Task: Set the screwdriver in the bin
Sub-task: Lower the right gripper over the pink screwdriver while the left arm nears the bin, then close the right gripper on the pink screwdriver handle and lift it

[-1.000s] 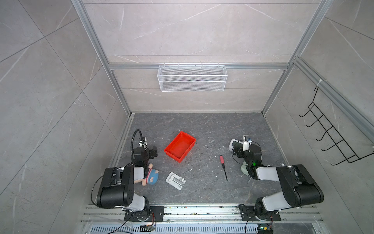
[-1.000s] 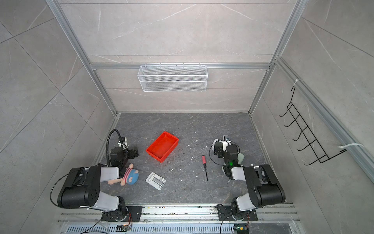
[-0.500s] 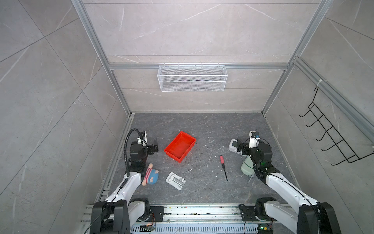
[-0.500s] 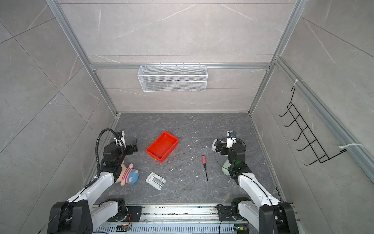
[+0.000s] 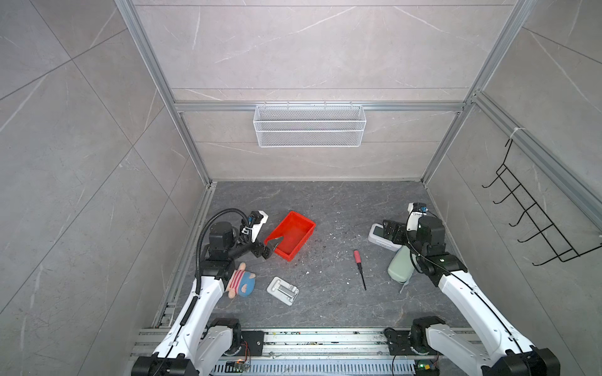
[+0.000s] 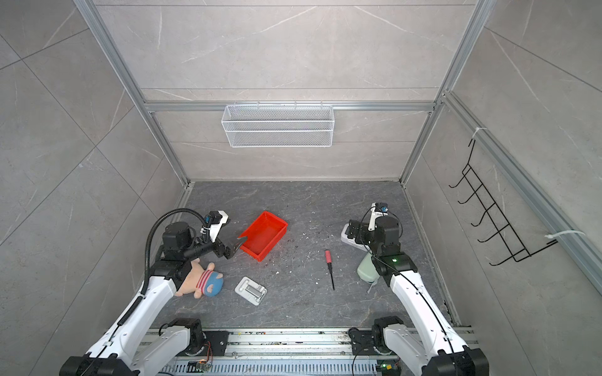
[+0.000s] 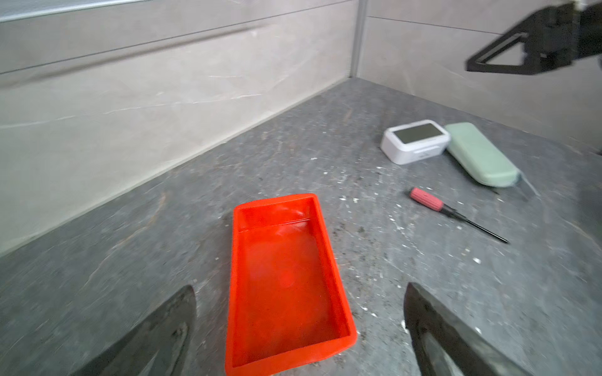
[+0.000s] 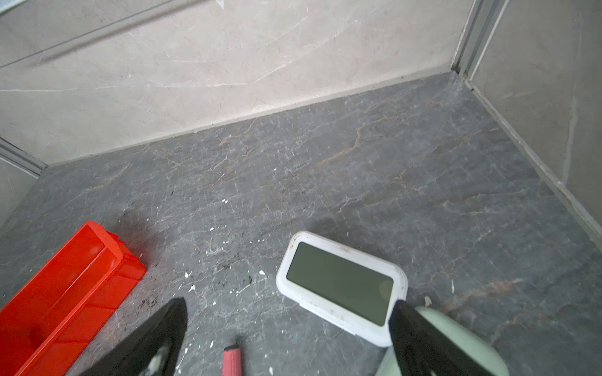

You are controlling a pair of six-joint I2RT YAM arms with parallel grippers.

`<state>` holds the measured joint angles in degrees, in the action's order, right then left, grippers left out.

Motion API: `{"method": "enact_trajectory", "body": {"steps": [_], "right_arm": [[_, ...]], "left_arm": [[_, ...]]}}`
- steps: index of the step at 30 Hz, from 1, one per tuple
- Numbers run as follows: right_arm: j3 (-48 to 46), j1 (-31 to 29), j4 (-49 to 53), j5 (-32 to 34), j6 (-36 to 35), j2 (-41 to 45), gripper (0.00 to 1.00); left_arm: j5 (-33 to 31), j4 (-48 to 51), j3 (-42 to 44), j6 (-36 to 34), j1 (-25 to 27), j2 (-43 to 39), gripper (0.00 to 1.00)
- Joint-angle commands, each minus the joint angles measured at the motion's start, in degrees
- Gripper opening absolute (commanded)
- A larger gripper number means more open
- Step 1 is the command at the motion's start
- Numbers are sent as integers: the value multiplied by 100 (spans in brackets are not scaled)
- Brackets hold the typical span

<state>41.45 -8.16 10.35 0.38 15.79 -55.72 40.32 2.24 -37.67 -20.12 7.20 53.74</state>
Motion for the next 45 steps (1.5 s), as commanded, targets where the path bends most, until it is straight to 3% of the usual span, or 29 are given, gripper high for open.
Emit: {"method": "enact_trajectory", "body": {"steps": [1,9,15,20,27,36,45], "right_arm": [[410,-321,1099,19,245,-93,99],[913,-1803,1938,718,896,-897,99],[1127,-2441,2313,889,1551,-2047,99],[1412,-2468,2450,498,1637,-2891,96],[1933,-2394,2891,372,1224,-3721,88],[2723,-2185,3280,318,850,-4677,68],[3079,-1972,3433,159,751,-5237,56]], "left_arm": [[725,947,-360,-743,336,-30,100],[352,1796,-570,-1261,1180,111,100],[162,1758,-417,-1223,1319,125,100],[114,1695,-353,-1152,1354,120,100],[208,1795,-259,-1127,1363,98,100],[227,1732,-149,-1057,1380,76,100],[204,1632,-144,-915,1380,155,100]]}}
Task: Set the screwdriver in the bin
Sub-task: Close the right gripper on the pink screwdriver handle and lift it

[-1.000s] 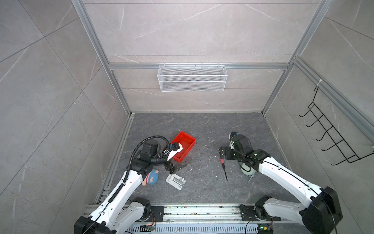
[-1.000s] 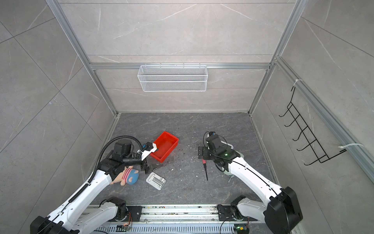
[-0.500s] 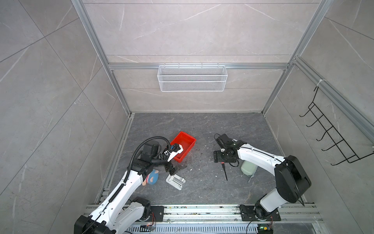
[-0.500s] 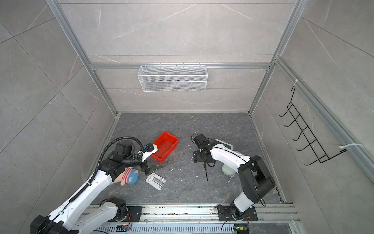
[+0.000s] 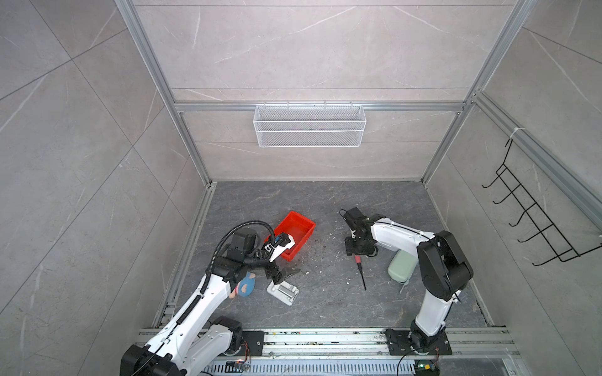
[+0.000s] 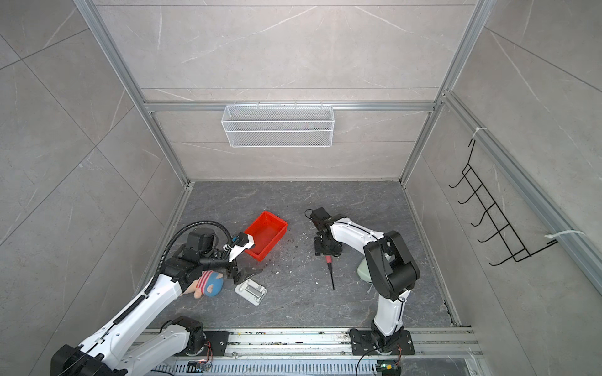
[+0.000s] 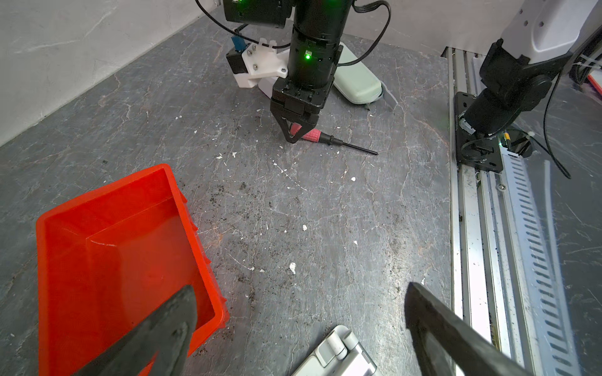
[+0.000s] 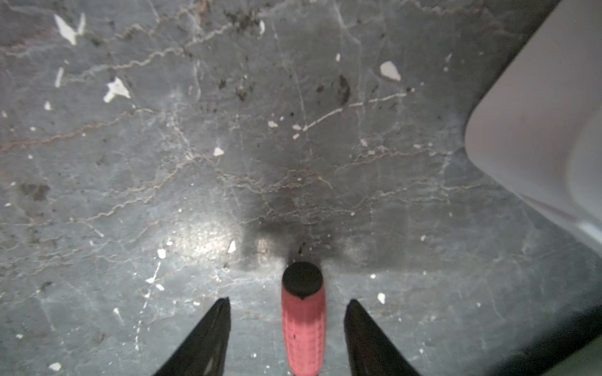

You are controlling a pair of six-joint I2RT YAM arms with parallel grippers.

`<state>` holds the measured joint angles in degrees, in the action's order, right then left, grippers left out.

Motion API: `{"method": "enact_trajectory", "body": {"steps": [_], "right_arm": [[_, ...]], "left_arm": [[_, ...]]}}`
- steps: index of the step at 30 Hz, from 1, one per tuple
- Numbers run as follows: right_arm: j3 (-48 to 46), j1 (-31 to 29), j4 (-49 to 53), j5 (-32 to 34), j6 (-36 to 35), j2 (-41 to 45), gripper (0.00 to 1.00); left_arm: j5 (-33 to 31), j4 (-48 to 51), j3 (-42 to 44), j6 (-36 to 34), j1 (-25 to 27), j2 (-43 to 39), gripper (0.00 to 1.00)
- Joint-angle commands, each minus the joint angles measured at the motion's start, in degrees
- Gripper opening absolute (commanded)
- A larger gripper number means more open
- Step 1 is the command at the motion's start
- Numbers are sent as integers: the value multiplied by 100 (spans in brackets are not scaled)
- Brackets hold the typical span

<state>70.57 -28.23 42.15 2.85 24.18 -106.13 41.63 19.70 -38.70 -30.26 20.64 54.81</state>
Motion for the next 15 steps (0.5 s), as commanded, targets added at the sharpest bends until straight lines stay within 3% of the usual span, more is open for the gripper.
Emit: {"method": "enact_trajectory", "body": {"steps": [1,6,15], "right_arm": [[198,33,272,-75,-98,-234,54],[308,54,358,-25,-176,-398,41],[298,63,379,14,-204,-370,2]], "left_arm": [[65,-130,-44,114,36,53,100],[62,-161,-33,132,36,62,100],[50,-150,-51,126,36,88,100]]}}
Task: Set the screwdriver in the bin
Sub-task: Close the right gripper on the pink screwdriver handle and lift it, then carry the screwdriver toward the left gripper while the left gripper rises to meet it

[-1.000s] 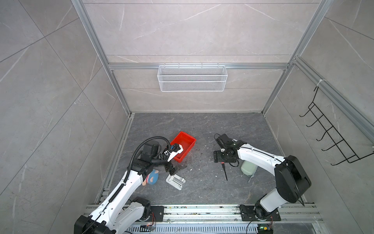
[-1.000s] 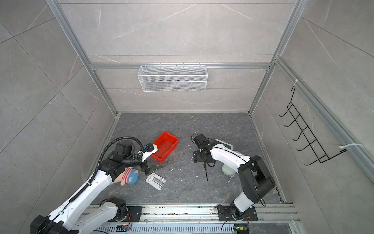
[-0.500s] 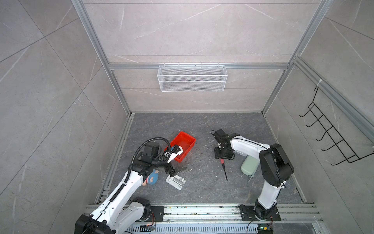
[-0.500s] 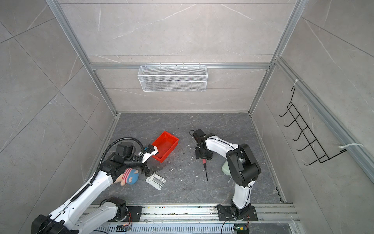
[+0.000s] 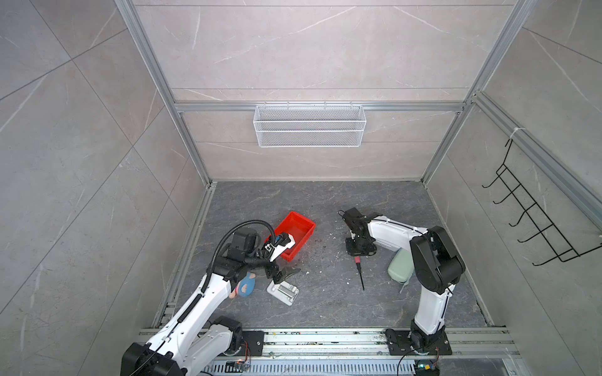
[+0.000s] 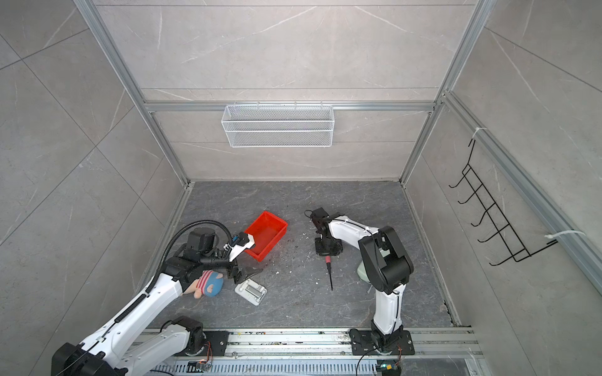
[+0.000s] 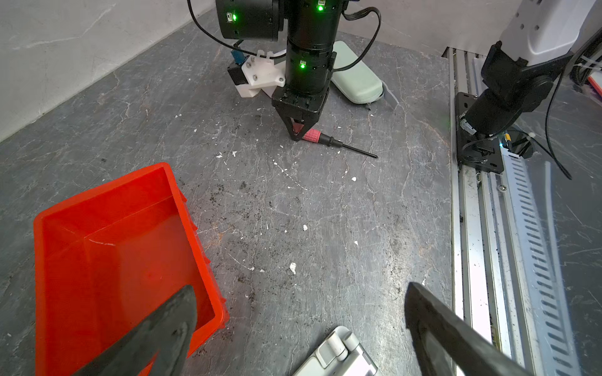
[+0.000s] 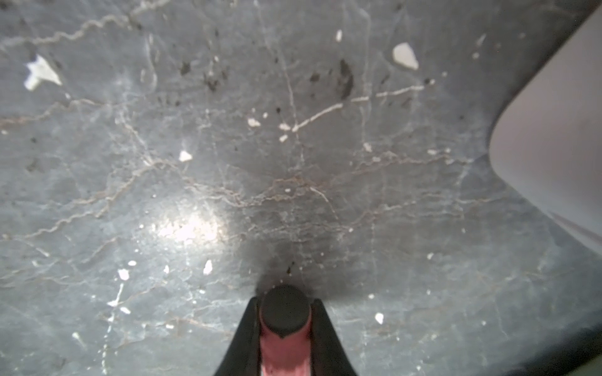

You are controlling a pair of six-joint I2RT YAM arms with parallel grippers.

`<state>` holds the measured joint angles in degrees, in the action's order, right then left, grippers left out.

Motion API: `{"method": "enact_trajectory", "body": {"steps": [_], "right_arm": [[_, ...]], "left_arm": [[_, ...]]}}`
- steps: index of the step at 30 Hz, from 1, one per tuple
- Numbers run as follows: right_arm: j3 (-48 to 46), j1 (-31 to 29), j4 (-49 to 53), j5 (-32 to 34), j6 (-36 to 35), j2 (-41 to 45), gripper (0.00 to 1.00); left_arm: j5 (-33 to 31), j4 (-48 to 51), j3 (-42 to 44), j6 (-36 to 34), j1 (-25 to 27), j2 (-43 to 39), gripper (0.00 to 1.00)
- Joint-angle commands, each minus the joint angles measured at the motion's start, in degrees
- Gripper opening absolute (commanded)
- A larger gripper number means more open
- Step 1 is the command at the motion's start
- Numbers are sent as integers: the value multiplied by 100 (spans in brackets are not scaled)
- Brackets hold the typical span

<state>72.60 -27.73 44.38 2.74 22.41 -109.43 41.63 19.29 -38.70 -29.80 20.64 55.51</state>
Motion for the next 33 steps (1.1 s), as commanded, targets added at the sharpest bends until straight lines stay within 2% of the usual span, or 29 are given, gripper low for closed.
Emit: {"method": "enact_trajectory", "body": {"steps": [1,10,19,30,33], "right_arm": [[88,13,151,21,-27,-35,1],[83,13,150,24,-96,172,0],[78,13,115,-11,-125,1030,0],[153,13,-742,-739,-157,2404,0],[242,13,-1062,-1226,-248,2647,0]], "left_arm": [[51,-107,-50,75,36,16,100],[56,-181,-50,131,32,75,100],[48,-444,-370,1028,34,344,100],[-7,-1881,-777,3111,53,693,100],[-713,-2206,-971,4403,71,862,100]]}}
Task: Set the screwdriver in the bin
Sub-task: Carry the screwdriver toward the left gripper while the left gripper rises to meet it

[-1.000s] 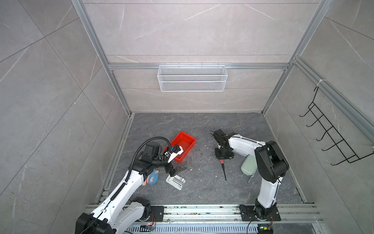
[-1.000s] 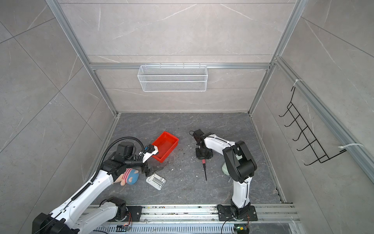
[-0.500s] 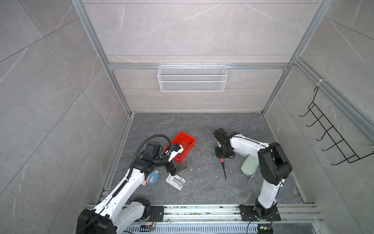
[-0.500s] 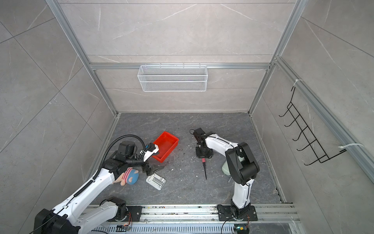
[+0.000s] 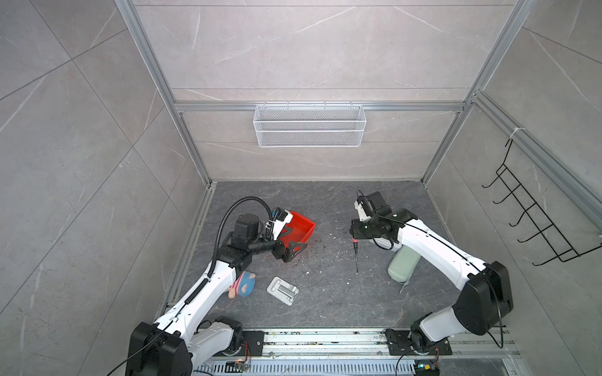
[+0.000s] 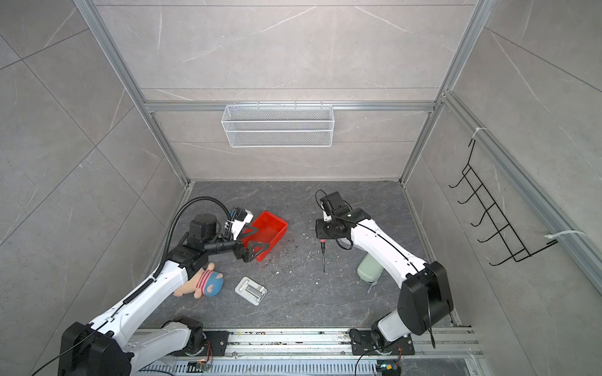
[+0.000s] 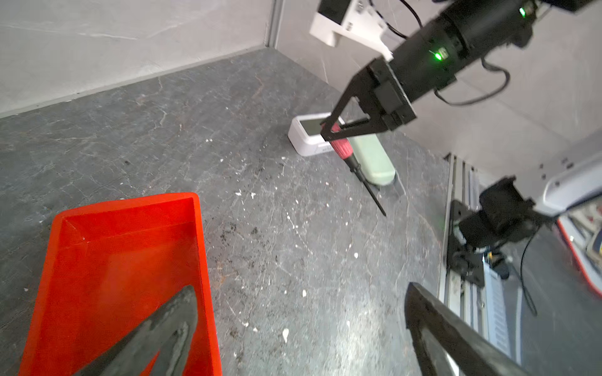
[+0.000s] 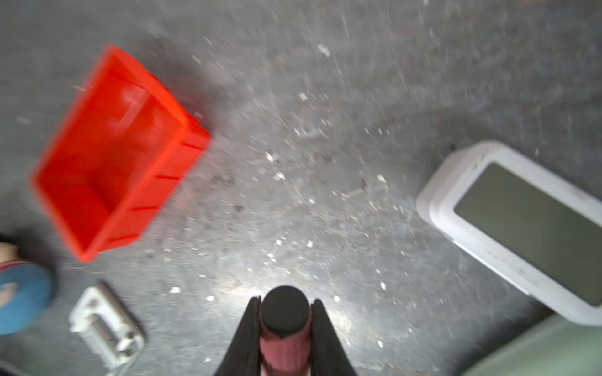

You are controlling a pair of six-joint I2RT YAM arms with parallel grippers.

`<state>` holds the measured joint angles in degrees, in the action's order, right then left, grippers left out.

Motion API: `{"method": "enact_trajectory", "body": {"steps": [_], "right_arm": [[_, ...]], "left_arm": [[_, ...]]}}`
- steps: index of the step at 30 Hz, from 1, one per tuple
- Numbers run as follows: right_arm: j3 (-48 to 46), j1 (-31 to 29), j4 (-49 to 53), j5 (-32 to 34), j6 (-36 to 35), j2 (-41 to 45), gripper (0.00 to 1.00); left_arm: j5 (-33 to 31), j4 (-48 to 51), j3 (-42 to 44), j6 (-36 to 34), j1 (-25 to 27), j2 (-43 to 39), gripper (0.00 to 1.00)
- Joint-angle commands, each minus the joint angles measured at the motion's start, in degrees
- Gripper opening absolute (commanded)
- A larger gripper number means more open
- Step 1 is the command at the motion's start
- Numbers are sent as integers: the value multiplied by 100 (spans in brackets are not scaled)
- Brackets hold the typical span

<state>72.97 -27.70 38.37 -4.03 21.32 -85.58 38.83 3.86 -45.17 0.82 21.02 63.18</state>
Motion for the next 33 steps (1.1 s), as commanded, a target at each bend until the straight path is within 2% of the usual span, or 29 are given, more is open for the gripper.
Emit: {"method": "enact_trajectory", "body": {"steps": [1,5,8,14,19,27,33], "right_arm": [[263,9,-516,-783,-177,293,0],[422,11,-839,-1564,-199,370,0],[400,11,-1286,-1942,-75,445,0],[381,6,-2086,-2701,199,446,0],[307,-5,-2645,-3104,385,455,0],[92,2,-3319,-3339,755,498,0],[64,2,-3348,-3341,798,516,0]], "left_arm": [[-532,-666,-434,1690,39,175,100],[-527,-1320,-629,2631,171,499,100],[-474,-2003,-660,3051,407,740,100],[-229,-2416,-884,3189,842,1100,99],[-164,-2675,-921,3433,1055,1305,92],[-124,-2976,-959,3544,1351,1555,68],[-69,-3088,-956,3596,1370,1597,41]]}}
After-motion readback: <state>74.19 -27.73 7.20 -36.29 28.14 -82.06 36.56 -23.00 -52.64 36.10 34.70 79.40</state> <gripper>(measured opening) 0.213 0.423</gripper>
